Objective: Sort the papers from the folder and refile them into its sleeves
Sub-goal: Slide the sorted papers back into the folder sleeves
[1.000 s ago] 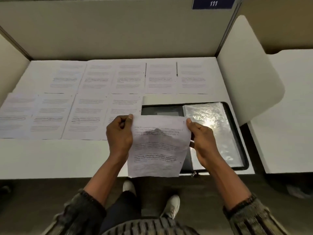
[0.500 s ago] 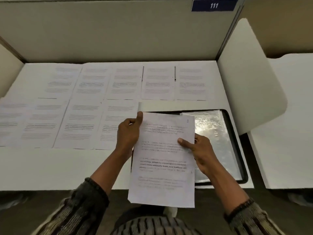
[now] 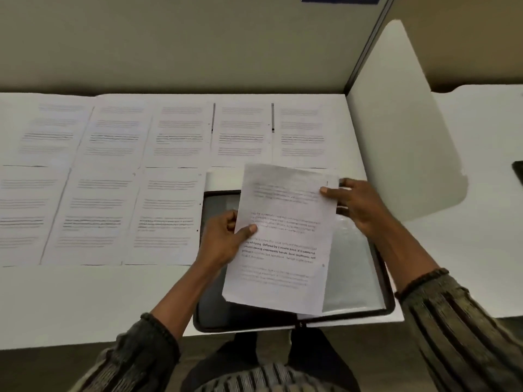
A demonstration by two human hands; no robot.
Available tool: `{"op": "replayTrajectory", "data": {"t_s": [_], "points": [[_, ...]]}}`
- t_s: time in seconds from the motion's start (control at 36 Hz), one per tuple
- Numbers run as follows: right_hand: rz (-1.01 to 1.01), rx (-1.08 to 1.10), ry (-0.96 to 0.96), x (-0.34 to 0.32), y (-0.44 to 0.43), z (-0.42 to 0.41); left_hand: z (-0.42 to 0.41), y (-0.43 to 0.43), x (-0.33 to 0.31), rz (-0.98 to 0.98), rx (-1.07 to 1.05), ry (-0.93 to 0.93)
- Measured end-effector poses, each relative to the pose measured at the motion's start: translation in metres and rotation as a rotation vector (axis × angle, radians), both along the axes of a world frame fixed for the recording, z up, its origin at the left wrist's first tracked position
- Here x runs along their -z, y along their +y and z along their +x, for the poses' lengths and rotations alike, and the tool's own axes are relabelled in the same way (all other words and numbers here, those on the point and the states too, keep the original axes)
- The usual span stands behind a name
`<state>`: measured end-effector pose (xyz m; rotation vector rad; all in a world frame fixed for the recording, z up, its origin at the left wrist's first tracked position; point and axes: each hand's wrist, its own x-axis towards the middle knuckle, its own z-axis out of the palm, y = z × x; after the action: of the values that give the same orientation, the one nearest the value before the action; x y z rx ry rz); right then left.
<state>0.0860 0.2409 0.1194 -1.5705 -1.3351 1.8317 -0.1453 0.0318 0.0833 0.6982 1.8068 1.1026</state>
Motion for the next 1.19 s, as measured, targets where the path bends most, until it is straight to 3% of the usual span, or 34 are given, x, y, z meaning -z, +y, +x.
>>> {"op": "replayTrajectory", "data": {"t_s": [0.06, 0.25, 0.36, 0.5, 0.67, 0.75, 0.89, 0.97, 1.08, 1.19], "points": [[0.101, -0.148, -0.079, -0.009, 0.026, 0.000, 0.005, 0.007, 0.002, -0.006, 0.018, 0.059], [0.348, -1.001, -0.432, -0.035, 0.102, -0.032, 0.039, 0.028, 0.012, -0.037, 0.021, 0.096], [0.412, -1.243, -0.459, -0.026, 0.119, -0.057, 0.068, 0.044, 0.014, -0.012, -0.082, 0.017], [0.437, -1.317, -0.507, -0.018, 0.151, -0.070, 0.101, 0.052, 0.028, -0.050, -0.211, -0.064], [0.530, -1.372, -0.554, -0.025, 0.197, -0.071, 0.135, 0.043, 0.051, -0.155, -0.225, -0.124], [0.551, -1.385, -0.582, -0.028, 0.217, -0.072, 0.149, 0.044, 0.053, -0.154, -0.231, -0.233], [0.515, -1.390, -0.562, -0.030, 0.240, -0.072, 0.155, 0.053, 0.052, -0.127, -0.228, -0.255], [0.515, -1.431, -0.587, -0.030, 0.249, -0.077, 0.152, 0.065, 0.052, -0.163, -0.345, -0.139], [0.476, -1.450, -0.562, -0.030, 0.258, -0.084, 0.141, 0.077, 0.061, -0.311, -0.355, 0.221], [0.376, -1.466, -0.505, -0.030, 0.264, -0.091, 0.137, 0.097, 0.073, -0.221, -0.259, 0.209]]}}
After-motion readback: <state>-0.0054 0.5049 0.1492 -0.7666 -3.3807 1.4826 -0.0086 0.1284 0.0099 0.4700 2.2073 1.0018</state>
